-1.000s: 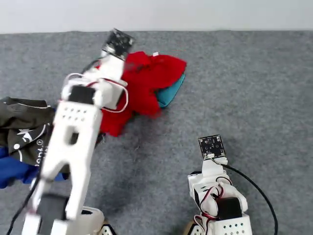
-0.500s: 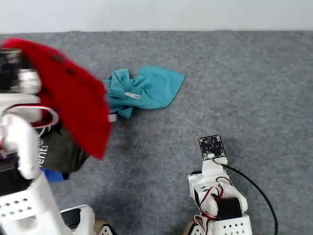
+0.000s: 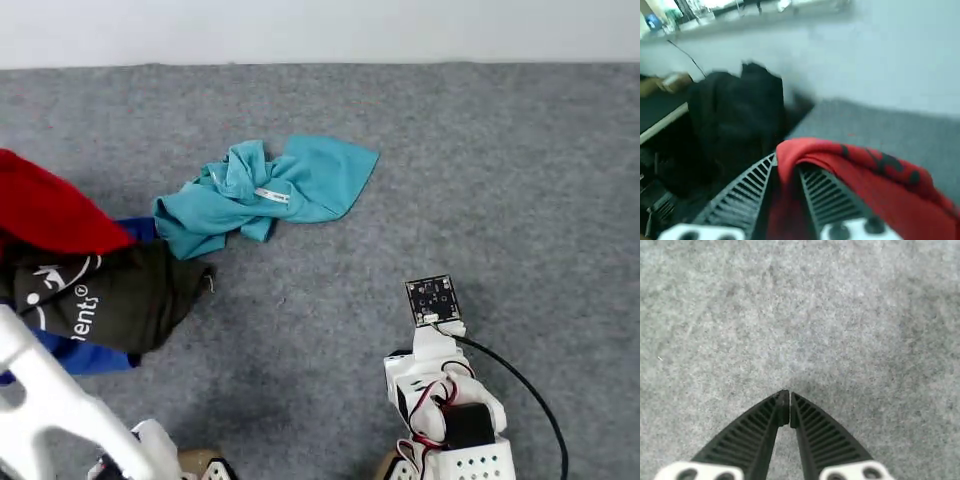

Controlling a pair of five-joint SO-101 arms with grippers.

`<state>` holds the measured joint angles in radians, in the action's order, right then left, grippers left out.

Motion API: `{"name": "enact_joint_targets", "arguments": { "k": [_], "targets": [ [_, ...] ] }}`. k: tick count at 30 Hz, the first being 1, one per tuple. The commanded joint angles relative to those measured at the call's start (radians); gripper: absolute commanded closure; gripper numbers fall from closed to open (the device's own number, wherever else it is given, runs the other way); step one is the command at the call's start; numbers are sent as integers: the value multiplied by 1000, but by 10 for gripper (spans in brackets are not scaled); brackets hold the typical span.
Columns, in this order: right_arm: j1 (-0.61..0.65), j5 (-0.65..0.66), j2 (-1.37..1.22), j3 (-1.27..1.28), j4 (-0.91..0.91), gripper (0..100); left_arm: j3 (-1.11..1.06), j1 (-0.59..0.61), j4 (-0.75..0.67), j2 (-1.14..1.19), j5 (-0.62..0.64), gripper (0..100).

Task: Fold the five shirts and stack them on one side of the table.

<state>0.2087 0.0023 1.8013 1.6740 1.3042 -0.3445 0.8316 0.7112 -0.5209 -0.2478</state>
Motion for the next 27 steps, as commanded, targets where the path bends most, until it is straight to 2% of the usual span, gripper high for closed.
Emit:
{"name": "enact_joint_targets", "arguments": {
  "k": [1, 3, 6, 11, 20, 24, 27],
  "targets": [
    [-12, 9, 10, 11, 4, 988, -35, 8, -28, 52, -155, 924],
    [-12, 9, 10, 11, 4, 988, -64, 9, 6, 57, -216, 842],
    [-12, 9, 10, 11, 4, 988, -44, 8, 118, 55, -232, 764],
    [-12, 9, 10, 11, 4, 988, 116, -8, 331, 57, -232, 754],
    [-12, 9, 10, 11, 4, 988, 418, -127, 775, 57, -226, 754],
    [-12, 9, 10, 11, 4, 988, 498, -227, 950, 57, -201, 754],
    [-12, 9, 10, 11, 4, 988, 504, -347, 977, 66, -140, 754]
  ]
}}
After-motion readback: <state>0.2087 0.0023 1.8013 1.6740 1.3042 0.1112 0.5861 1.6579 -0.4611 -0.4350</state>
